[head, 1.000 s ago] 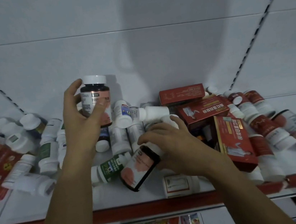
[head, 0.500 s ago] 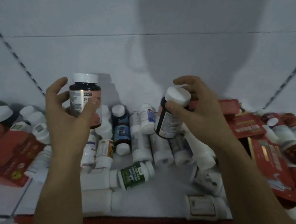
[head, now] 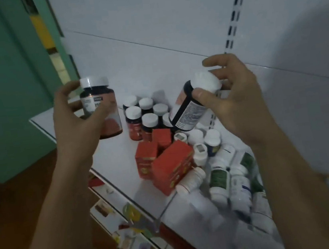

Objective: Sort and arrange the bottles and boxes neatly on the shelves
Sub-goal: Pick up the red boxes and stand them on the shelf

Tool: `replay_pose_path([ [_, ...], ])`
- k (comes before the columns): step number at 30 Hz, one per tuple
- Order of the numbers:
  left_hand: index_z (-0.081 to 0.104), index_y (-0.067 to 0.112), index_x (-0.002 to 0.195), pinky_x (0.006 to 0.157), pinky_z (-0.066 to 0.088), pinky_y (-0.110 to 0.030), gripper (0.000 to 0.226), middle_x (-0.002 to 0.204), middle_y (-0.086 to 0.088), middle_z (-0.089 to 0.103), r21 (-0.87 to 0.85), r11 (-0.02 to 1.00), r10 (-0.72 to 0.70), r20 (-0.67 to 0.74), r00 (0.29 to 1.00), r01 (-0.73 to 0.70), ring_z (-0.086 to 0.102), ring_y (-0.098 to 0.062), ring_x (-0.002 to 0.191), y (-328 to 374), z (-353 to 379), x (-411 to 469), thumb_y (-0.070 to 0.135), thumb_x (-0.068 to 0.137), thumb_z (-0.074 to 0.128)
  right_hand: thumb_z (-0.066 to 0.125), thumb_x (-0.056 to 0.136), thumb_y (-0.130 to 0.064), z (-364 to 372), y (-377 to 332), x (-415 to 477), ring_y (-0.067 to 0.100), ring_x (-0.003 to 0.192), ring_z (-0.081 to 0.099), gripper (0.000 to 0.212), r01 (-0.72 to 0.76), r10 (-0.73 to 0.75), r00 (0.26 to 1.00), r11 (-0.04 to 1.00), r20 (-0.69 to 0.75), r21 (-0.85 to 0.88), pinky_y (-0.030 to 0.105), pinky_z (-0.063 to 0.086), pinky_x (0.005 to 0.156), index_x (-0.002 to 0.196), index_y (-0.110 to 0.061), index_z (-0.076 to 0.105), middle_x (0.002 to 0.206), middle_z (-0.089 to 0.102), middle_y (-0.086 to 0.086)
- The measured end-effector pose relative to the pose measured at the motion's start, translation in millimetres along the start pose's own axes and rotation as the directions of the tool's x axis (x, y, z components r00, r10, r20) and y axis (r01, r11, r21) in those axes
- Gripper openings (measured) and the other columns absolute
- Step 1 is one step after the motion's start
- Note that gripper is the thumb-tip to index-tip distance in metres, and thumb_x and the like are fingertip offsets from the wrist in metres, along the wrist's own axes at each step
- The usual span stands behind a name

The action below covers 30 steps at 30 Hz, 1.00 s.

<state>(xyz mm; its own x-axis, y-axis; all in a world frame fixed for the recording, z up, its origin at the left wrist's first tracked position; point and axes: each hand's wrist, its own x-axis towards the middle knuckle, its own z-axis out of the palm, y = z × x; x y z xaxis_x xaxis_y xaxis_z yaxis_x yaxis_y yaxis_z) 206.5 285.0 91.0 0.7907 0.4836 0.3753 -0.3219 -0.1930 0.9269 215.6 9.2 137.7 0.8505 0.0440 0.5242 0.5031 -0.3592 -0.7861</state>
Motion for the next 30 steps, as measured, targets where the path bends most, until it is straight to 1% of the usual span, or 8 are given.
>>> replay_pose_path([
  [3, 0.047, 0.058, 0.121, 0.056, 0.054, -0.015, 0.072, 0.108, 0.012, 0.061, 0.060, 0.998, -0.028, 0.011, 1.000, 0.027, 0.069, 0.000, 0.085, -25, -31, 47, 0.046, 0.060, 0.084, 0.079, 0.084, -0.023, 64, -4, 24, -0.004, 0.092, 0.062, 0.047, -0.002, 0.000, 0.999, 0.998, 0.032, 0.065, 0.007, 0.046, 0.069, 0.121, -0.034, 0.053, 0.107, 0.063, -0.016],
  [5, 0.046, 0.053, 0.130, 0.063, 0.060, -0.025, 0.077, 0.111, 0.012, 0.060, 0.115, 0.992, -0.055, 0.045, 0.997, 0.049, 0.070, -0.007, 0.088, -52, -51, 79, 0.033, 0.069, 0.089, 0.078, 0.084, -0.022, 105, -5, 39, -0.003, 0.092, 0.061, 0.045, -0.036, 0.029, 0.996, 0.996, 0.090, 0.076, 0.009, 0.048, 0.065, 0.119, -0.039, 0.053, 0.105, 0.063, -0.016],
  [8, 0.047, 0.044, 0.133, 0.080, 0.061, -0.049, 0.073, 0.119, 0.001, 0.061, 0.237, 0.969, -0.096, 0.099, 0.990, 0.070, 0.067, -0.025, 0.100, -98, -71, 118, 0.028, 0.075, 0.088, 0.077, 0.084, -0.025, 156, 6, 53, 0.003, 0.088, 0.061, 0.049, -0.058, 0.080, 0.961, 0.994, 0.265, -0.088, 0.015, 0.051, 0.063, 0.120, -0.042, 0.049, 0.105, 0.061, -0.014],
  [11, 0.047, 0.039, 0.130, 0.073, 0.058, -0.037, 0.074, 0.103, 0.014, 0.060, 0.357, 0.933, -0.132, 0.206, 0.970, 0.051, 0.064, -0.010, 0.092, -138, -74, 144, 0.031, 0.072, 0.091, 0.078, 0.078, -0.030, 197, 27, 50, 0.015, 0.096, 0.057, 0.061, -0.055, 0.189, 0.895, 0.946, 0.404, -0.320, 0.030, 0.048, 0.070, 0.124, -0.046, 0.041, 0.103, 0.057, -0.011],
  [15, 0.045, 0.033, 0.128, 0.069, 0.046, -0.019, 0.075, 0.105, 0.010, 0.056, 0.419, 0.906, -0.138, 0.426, 0.894, -0.060, 0.060, -0.007, 0.090, -175, -39, 161, 0.026, 0.070, 0.092, 0.075, 0.074, -0.038, 232, 52, 41, 0.019, 0.104, 0.044, 0.063, 0.034, 0.231, 0.912, 0.781, 0.339, -0.623, 0.043, 0.039, 0.082, 0.124, -0.043, 0.037, 0.102, 0.054, -0.017],
  [20, 0.049, 0.033, 0.125, 0.082, 0.051, -0.031, 0.067, 0.115, 0.014, 0.062, 0.298, 0.954, -0.135, 0.545, 0.827, -0.041, 0.062, -0.013, 0.102, -195, 9, 166, 0.035, 0.070, 0.089, 0.075, 0.071, -0.046, 236, 68, 46, 0.021, 0.111, 0.042, 0.065, 0.014, 0.249, 0.937, 0.677, 0.247, -0.736, 0.047, 0.036, 0.088, 0.125, -0.040, 0.040, 0.117, 0.055, -0.015],
  [26, 0.018, 0.042, 0.157, 0.093, 0.052, -0.021, 0.114, 0.141, 0.025, 0.045, 0.257, 0.959, -0.277, 0.750, 0.601, 0.122, 0.050, -0.006, 0.132, -195, 7, 175, 0.014, 0.071, 0.089, 0.079, 0.068, -0.053, 234, 74, 55, 0.022, 0.118, 0.034, 0.081, -0.073, 0.352, 0.901, 0.699, 0.253, -0.712, 0.047, 0.033, 0.096, 0.135, -0.043, 0.035, 0.128, 0.040, -0.009],
  [30, -0.002, 0.034, 0.161, 0.117, 0.022, -0.030, 0.106, 0.166, 0.003, 0.012, 0.501, 0.845, -0.330, 0.763, 0.556, -0.186, 0.016, -0.016, 0.152, -178, -17, 189, 0.022, 0.089, 0.074, 0.078, 0.066, -0.065, 224, 67, 59, 0.023, 0.125, 0.033, 0.089, -0.084, 0.371, 0.884, 0.725, 0.285, -0.684, 0.049, 0.033, 0.104, 0.141, -0.044, 0.034, 0.133, 0.040, -0.007],
])
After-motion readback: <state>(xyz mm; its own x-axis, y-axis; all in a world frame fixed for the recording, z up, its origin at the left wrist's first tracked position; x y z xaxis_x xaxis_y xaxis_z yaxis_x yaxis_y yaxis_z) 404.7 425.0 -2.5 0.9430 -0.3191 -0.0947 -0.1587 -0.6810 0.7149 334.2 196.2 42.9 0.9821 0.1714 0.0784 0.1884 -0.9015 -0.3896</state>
